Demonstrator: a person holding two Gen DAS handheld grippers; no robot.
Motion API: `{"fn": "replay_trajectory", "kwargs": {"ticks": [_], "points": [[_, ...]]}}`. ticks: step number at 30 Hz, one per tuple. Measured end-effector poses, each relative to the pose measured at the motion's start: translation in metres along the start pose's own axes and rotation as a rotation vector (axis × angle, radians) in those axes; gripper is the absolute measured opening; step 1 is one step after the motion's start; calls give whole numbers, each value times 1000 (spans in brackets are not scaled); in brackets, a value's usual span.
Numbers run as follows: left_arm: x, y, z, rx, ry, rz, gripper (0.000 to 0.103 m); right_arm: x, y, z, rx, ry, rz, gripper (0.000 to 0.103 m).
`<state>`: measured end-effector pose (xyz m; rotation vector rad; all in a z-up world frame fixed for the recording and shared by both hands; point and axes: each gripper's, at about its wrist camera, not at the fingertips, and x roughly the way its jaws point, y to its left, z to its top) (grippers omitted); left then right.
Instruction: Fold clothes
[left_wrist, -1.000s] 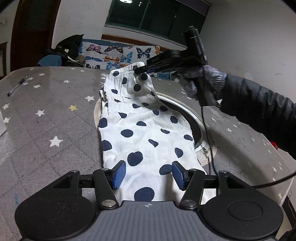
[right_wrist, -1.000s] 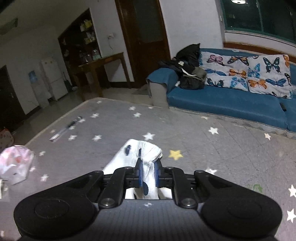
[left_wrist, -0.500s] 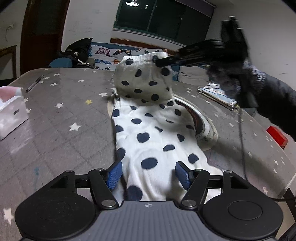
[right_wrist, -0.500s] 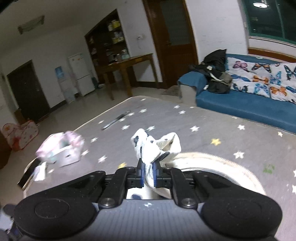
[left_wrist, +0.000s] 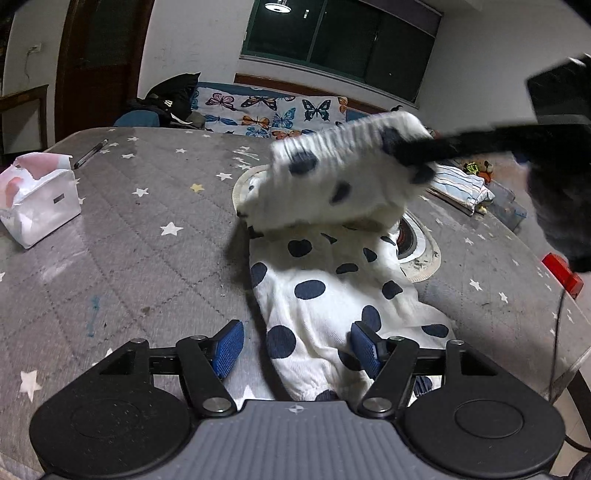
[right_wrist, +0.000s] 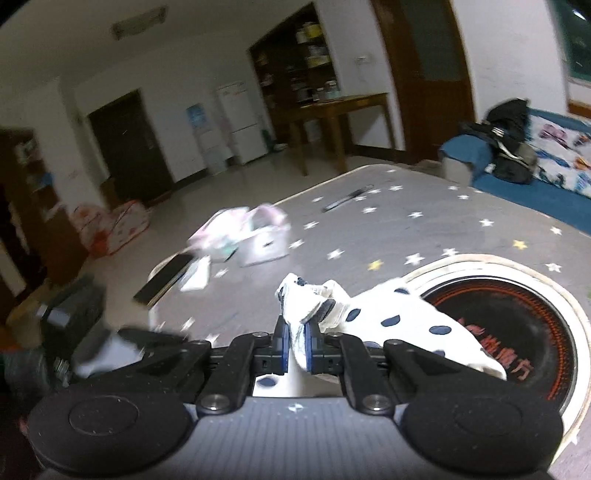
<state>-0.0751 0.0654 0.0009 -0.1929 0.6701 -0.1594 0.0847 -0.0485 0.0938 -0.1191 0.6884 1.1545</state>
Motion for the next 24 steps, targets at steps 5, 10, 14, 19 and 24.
{"fn": "replay_trajectory", "kwargs": {"ticks": [5,10,14,19,24], "points": [[-8,1,-2,-8,-8,4,68,-10,31,-24,-109,34,40,7],[-18,6,-4,-7,-13,24,68,-16,56,-49,-217,67,56,7],[-29,12,-4,-11,-26,47,68,-14,69,-66,-329,94,39,7],[-41,20,2,-2,-64,69,68,-13,85,-86,-473,127,16,7],[-48,25,18,9,-120,73,68,-12,98,-102,-591,157,-16,7]]}}
